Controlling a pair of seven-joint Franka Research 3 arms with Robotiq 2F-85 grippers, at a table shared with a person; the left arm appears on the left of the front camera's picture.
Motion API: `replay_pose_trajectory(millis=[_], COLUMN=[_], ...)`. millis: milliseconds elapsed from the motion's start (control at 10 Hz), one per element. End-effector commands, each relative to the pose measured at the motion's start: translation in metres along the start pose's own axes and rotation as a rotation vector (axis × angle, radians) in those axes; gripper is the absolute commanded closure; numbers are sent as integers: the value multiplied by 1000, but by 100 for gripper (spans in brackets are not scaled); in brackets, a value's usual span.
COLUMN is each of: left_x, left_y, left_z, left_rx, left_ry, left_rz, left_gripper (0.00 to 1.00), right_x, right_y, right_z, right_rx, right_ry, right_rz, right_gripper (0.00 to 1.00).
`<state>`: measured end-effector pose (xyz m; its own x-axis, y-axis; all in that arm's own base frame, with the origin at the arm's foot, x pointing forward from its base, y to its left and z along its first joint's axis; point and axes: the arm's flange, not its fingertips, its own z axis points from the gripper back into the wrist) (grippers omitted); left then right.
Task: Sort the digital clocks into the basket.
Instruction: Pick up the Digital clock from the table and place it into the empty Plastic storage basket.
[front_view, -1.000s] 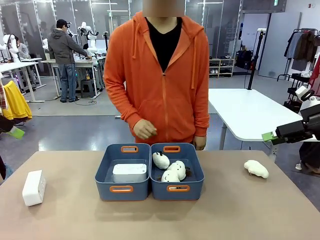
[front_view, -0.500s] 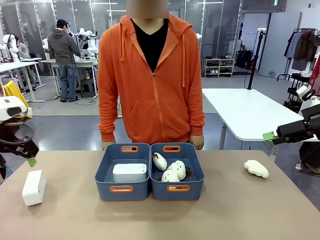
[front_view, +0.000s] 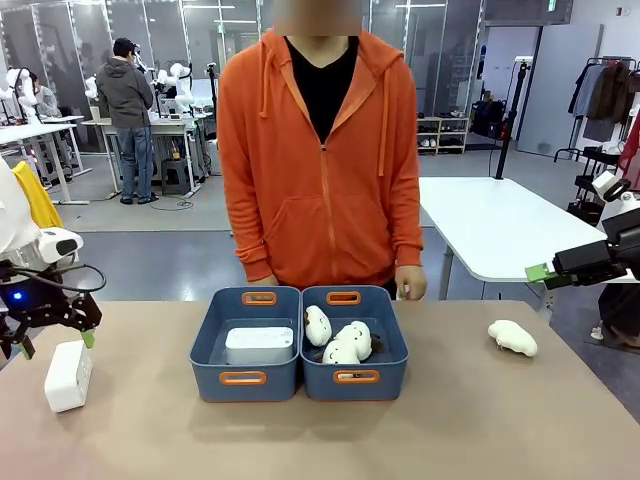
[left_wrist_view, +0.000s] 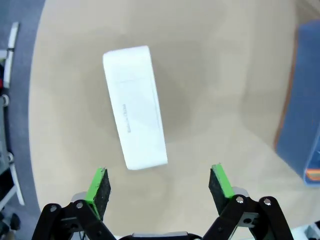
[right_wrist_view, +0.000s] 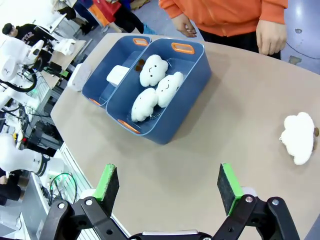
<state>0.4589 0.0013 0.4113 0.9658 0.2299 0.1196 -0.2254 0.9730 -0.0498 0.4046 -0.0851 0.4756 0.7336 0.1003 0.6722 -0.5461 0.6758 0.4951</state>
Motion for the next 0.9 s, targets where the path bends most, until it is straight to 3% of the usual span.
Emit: replay_pose_trajectory(millis=[0,200,400,500,600,700,800], left_x=[11,14,23,22,21,19,17], left_y=[8,20,25,28,30,32,33], left_z=[-26,-51,-76,-82,-85,-88,-87], left_rx=[70,42,-28,-36,-46,-44,-46], left_ry=[-26,-59,-24,-36,-23,-9,-1], left_rz=[45,109,120,111,121,112,100], left_gripper=[0,0,0,4,39,57,99], right_x=[4,4,4,4,4,4,4], right_y=[1,1,1,1,1,1,1], right_z=[2,2,2,2,2,2,2], right_rx=[-2,-2,-2,-2,-2,-2,-2], right_ry=[26,26,26,26,26,26,26], right_rz=[-21,-21,-21,-21,-21,-21,-21], right_gripper=[0,0,0,0,0,0,0])
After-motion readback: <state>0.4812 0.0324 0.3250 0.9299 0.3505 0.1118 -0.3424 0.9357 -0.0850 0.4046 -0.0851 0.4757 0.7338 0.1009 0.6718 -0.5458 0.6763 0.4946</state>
